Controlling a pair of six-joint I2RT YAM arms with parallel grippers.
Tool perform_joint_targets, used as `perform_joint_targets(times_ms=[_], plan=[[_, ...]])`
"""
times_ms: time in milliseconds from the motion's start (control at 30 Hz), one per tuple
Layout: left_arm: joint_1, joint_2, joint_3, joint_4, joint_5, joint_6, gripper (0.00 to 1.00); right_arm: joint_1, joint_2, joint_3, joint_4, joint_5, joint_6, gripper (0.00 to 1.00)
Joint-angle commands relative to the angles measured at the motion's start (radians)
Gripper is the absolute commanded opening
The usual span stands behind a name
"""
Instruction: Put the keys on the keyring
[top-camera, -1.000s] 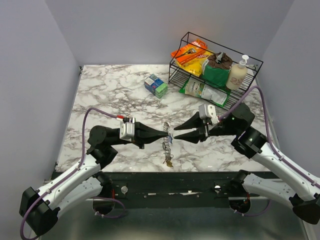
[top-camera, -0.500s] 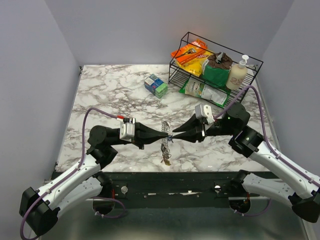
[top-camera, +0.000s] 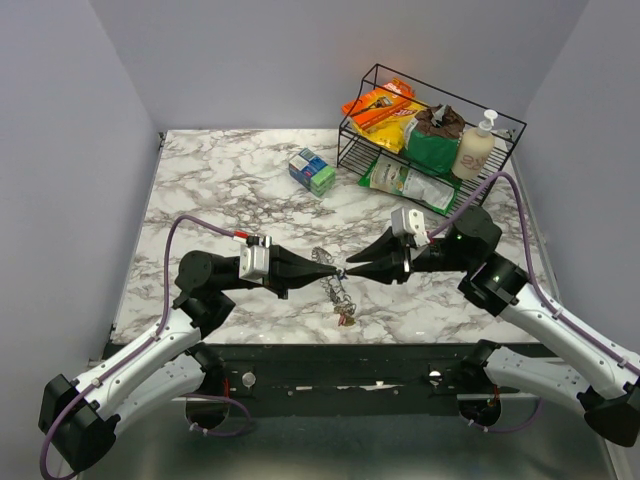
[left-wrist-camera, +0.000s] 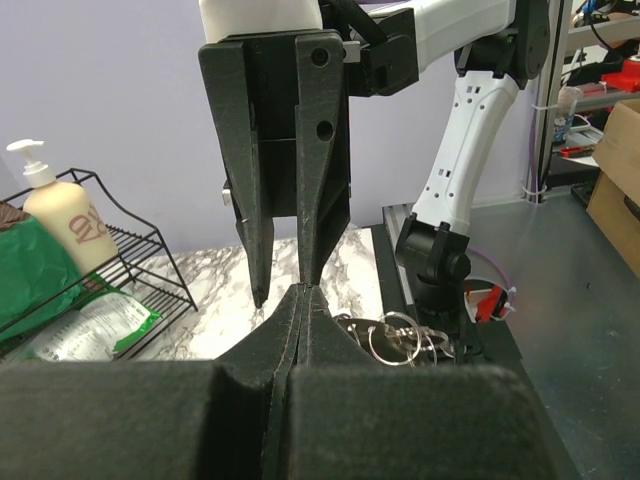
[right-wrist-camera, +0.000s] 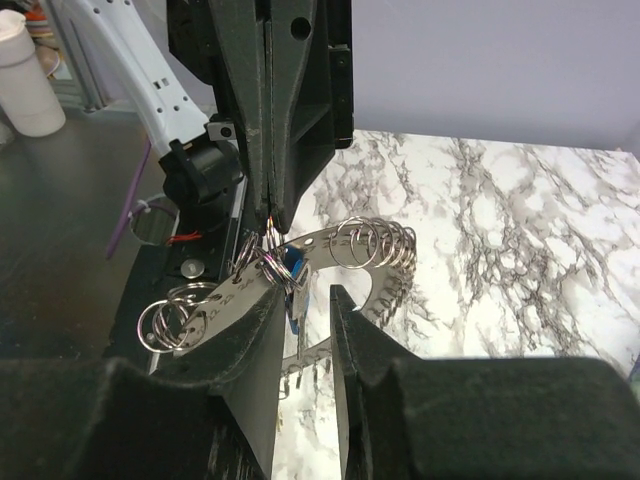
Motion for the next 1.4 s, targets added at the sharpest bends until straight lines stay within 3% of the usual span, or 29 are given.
perform_joint_targets(times_ms=[0, 467, 1367], plan=[[-0.003, -0.018, 0.043, 0.028, 0.017, 0.009, 0.00, 0.000, -0.018, -0.008, -0.002, 0.025, -0.023, 0.33], [-0.003, -0.016, 0.050, 0.002, 0.019, 0.027, 0.00, 0.000, -0.074, -0.014, -0.033, 0.014, -0.021, 0.37], [-0.002, -0.012, 0.053, 0.012, 0.042, 0.005, 0.00, 0.000, 0.000, 0.012, 0.016, -0.101, 0.009, 0.33]])
